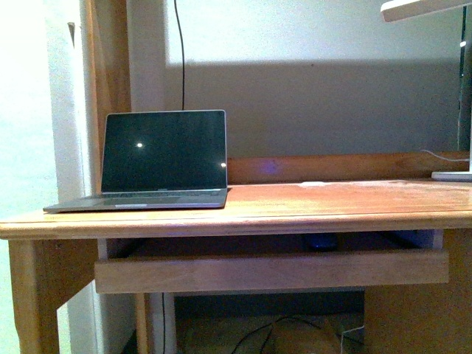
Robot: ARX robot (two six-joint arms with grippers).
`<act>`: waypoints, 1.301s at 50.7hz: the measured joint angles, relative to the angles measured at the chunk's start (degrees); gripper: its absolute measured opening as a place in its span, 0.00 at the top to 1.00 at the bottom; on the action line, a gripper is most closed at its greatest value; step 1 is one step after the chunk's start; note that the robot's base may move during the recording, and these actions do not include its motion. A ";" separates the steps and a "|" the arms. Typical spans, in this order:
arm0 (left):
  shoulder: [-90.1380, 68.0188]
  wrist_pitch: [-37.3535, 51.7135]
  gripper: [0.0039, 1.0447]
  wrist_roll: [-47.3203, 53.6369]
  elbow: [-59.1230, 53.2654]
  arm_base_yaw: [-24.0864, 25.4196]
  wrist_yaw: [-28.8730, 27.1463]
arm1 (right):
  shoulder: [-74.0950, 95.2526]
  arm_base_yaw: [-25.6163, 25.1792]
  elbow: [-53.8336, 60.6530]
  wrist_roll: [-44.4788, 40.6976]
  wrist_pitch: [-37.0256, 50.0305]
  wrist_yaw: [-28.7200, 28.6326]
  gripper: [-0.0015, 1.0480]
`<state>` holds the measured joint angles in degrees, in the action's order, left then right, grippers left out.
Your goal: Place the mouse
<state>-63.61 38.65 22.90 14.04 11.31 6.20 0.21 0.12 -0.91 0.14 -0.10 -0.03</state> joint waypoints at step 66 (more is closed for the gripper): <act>-62.14 7.30 0.07 53.00 60.00 -12.70 24.13 | 0.00 0.02 0.00 0.00 0.00 0.02 0.07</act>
<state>-125.75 45.95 75.90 74.04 -1.39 30.33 0.21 0.14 -0.91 0.14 -0.10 -0.01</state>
